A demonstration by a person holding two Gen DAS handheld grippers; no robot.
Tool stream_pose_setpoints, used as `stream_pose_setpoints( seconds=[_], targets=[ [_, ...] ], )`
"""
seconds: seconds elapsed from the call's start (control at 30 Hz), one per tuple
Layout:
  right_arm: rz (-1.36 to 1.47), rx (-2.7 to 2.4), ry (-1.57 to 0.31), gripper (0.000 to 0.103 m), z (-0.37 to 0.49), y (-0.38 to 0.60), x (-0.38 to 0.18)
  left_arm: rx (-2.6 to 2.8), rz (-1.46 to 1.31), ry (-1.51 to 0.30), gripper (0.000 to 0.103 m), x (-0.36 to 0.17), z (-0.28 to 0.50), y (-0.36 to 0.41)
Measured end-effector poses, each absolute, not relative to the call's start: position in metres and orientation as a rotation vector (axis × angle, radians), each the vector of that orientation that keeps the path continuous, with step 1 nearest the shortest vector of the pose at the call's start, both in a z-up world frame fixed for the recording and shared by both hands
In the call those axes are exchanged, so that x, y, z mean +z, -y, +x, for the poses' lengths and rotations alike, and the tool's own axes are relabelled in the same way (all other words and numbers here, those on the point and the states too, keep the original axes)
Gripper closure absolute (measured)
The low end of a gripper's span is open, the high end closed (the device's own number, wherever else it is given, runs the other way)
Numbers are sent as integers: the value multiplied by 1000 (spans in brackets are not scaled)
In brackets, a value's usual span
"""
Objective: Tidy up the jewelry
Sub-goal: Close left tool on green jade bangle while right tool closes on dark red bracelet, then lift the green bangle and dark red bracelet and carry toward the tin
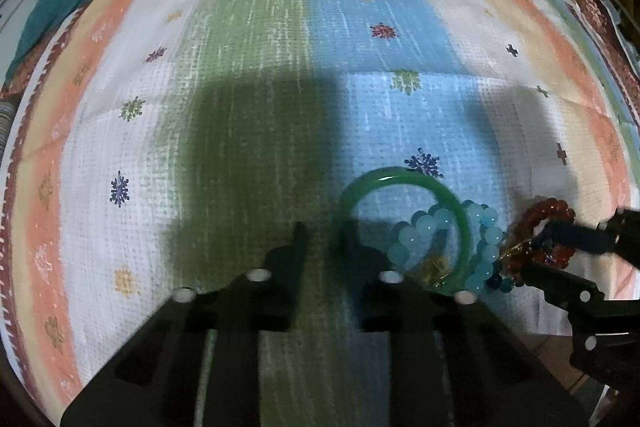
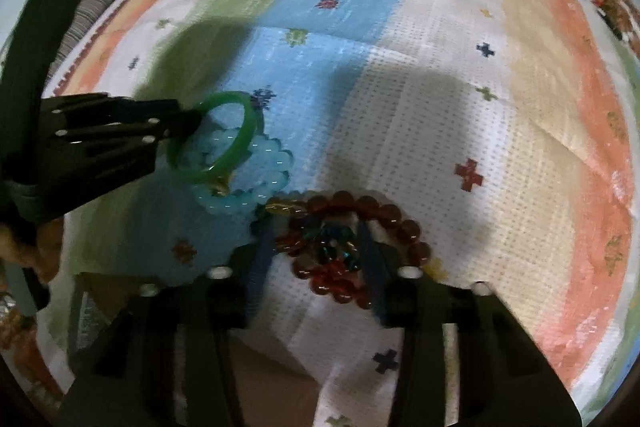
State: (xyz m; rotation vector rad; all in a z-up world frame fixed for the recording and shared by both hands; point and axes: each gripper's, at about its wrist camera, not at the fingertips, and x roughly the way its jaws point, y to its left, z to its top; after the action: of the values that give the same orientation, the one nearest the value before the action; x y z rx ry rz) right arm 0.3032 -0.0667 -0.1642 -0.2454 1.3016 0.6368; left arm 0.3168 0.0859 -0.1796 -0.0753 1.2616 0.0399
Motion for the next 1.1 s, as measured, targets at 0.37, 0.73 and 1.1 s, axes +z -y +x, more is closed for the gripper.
stream_pose_setpoints(
  seconds=[0.37,0.73,1.1],
  targets=[
    [-253,630,-1255,86,301,69,-152,37,-82,-1257,96,-176,313,-85],
    [-223,619,-1235,86,300,77,-143,36,-87,-1228,97,-159,304,-87],
    [-169,583,-1189,86,294,94,-123,50,-92,-1202,96,-144,294,-89]
  ],
)
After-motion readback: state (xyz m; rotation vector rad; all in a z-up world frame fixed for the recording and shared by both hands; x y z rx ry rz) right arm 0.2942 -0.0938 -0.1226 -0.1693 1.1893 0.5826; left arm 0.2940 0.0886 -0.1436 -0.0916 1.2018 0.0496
